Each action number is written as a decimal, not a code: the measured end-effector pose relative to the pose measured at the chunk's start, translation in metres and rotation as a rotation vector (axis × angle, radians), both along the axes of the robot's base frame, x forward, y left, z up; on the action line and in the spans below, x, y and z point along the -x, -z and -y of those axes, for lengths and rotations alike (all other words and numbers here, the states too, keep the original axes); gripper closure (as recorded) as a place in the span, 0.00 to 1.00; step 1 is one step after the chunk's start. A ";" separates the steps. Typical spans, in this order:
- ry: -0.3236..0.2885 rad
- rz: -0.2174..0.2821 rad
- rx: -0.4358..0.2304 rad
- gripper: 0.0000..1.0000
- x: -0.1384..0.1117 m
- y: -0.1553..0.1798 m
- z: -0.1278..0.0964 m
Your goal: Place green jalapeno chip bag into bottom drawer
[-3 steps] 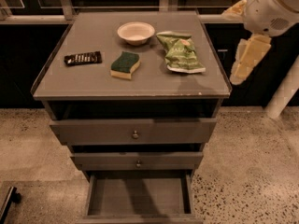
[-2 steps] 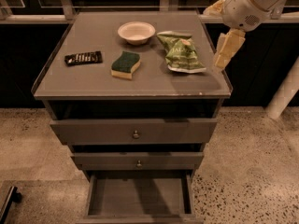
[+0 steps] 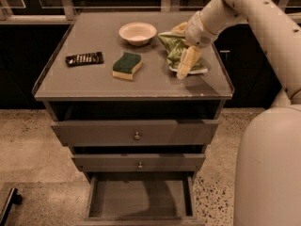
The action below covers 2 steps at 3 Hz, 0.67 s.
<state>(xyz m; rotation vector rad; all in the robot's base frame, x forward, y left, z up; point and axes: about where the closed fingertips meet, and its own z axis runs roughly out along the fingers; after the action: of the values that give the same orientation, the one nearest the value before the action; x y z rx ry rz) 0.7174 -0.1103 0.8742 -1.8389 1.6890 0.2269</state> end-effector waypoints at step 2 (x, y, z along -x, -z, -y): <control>0.000 -0.022 -0.002 0.22 -0.005 0.017 -0.001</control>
Offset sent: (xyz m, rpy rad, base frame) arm 0.0055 0.0005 -0.0173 0.0024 0.0220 -0.0001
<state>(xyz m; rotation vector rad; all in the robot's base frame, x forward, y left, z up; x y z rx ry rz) 0.7228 -0.1097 0.8567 -1.8410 1.7030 0.2501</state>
